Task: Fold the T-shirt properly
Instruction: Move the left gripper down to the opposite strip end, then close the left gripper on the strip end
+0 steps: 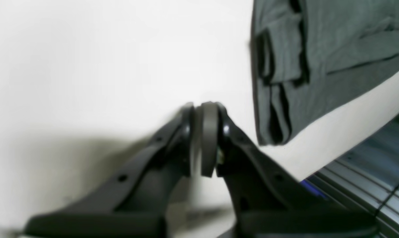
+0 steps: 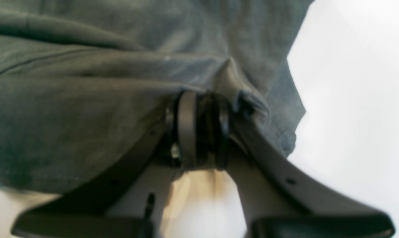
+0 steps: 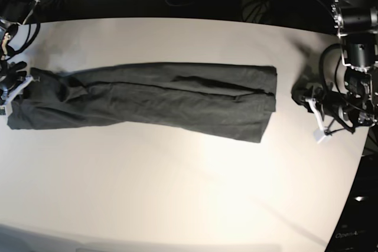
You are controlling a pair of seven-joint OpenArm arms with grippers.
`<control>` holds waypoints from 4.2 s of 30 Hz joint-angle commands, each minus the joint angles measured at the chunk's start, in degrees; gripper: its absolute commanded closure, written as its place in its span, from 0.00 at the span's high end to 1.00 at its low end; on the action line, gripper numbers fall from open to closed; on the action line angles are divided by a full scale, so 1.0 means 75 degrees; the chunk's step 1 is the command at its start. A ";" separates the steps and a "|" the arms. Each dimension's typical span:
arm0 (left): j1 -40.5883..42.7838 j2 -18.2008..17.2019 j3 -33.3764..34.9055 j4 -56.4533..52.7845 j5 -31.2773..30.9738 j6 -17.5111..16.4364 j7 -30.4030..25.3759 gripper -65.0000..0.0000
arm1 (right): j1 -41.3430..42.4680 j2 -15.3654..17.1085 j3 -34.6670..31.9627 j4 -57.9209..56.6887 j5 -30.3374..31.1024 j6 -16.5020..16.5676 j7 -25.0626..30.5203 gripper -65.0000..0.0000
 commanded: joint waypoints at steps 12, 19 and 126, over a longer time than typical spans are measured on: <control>-0.0124 -0.0591 -0.0060 0.0083 -0.2188 0.0010 0.0113 0.76 | -0.0050 0.0072 -0.0026 -0.0017 -0.0251 0.0066 -0.0447 0.12; -0.0148 -0.0403 -0.0036 0.0012 -0.3067 0.0010 0.0113 0.76 | -0.0050 0.0072 -0.0272 -0.0017 -0.0251 0.0066 -0.0447 0.12; -0.0687 0.0019 0.0011 -0.0210 -0.3805 0.3134 0.0113 0.76 | -0.0050 0.0037 -0.0226 -0.0017 -0.0251 0.0066 -0.0435 0.12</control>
